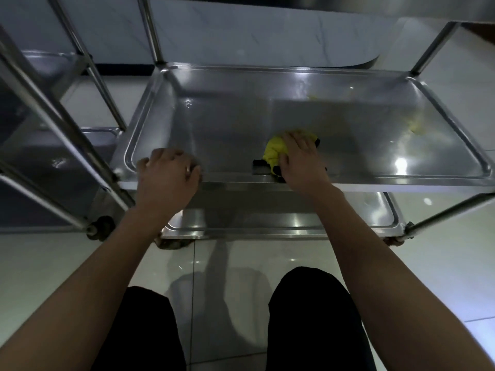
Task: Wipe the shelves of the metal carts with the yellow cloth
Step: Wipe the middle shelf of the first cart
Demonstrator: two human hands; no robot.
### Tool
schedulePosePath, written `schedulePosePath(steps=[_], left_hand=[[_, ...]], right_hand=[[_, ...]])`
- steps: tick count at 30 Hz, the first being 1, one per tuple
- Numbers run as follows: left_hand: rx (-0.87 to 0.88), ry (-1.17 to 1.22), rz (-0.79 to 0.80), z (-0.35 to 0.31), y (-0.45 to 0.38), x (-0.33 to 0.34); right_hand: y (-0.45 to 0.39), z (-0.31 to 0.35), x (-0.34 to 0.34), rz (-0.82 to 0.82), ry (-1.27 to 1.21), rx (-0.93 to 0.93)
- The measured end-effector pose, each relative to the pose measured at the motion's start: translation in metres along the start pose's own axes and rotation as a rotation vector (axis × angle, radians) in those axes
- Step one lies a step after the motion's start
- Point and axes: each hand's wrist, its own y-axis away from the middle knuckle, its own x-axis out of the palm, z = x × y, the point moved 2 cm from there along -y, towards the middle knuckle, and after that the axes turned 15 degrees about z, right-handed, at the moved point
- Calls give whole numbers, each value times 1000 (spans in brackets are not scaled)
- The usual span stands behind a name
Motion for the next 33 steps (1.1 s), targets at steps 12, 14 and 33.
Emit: schedulePosePath(steps=[12,14,33], left_hand=[[-54,-34,-85,39,24,13],[-53,-39,-102,43,30,12],[-13,-68,40,75,49,8]], right_hand=[[-72,131,36,199,-8,-201],[-77,142,39,225,-28,-219],[-106,229,62,268,-129,-441]])
